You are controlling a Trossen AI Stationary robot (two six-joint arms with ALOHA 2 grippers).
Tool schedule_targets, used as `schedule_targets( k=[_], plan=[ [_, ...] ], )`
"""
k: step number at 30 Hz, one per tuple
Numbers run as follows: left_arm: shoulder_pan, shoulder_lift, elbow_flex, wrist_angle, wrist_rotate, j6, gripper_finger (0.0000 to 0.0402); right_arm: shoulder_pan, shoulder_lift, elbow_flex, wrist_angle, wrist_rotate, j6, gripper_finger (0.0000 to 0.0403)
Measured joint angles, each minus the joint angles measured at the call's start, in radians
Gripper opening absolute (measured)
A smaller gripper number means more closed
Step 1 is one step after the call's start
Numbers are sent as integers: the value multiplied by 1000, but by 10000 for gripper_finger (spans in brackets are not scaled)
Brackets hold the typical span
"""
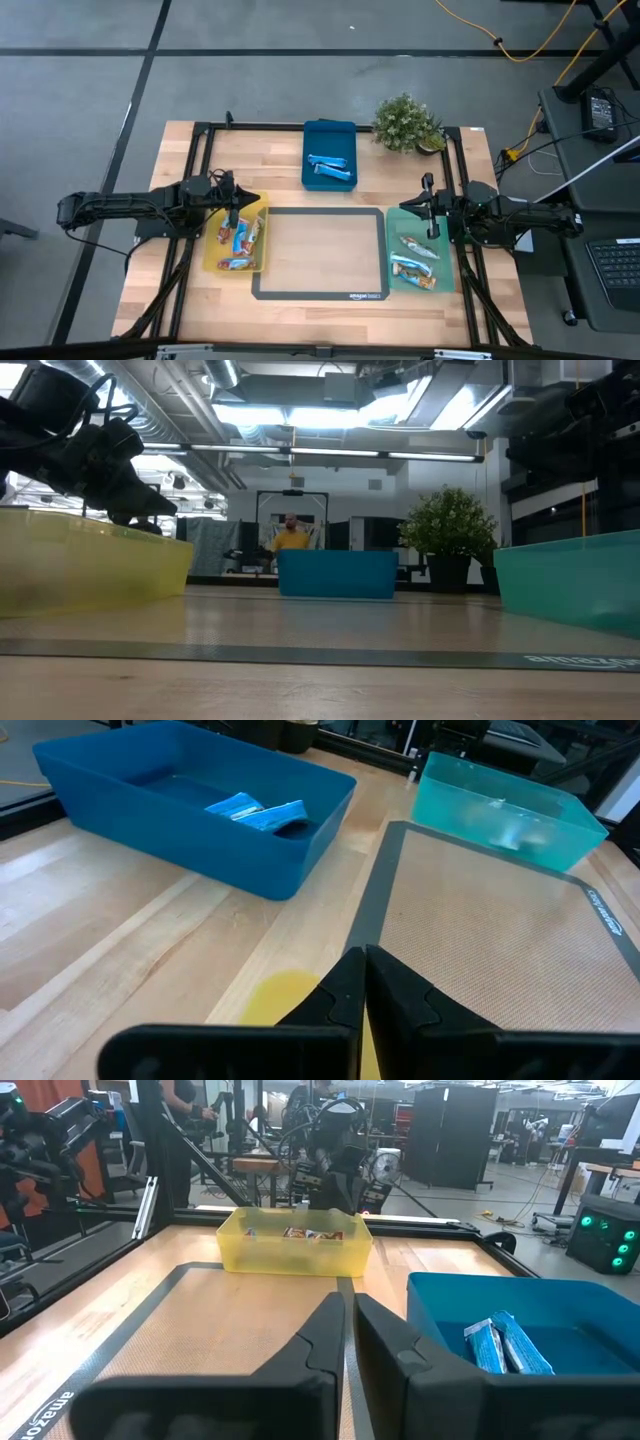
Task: Pick and place Granola Bars by type
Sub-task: Return to Home Position
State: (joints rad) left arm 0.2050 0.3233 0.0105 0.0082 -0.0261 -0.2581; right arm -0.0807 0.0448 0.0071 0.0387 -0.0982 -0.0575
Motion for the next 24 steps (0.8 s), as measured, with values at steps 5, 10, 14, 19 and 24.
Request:
schedule_targets(
  k=[5, 10, 14, 19, 24],
  plan=[
    [0, 0, 0, 0, 0, 0, 8, 0, 0, 0, 0, 0, 0, 30],
    [0, 0, 0, 0, 0, 0, 5, 0, 0, 0, 0, 0, 1, 30],
    [0, 0, 0, 0, 0, -1, 4, 0, 0, 0, 0, 0, 1, 30],
    [0, 0, 0, 0, 0, 0, 8, 0, 0, 0, 0, 0, 1, 30],
    [0, 0, 0, 0, 0, 0, 5, 0, 0, 0, 0, 1, 0, 30]
  ],
)
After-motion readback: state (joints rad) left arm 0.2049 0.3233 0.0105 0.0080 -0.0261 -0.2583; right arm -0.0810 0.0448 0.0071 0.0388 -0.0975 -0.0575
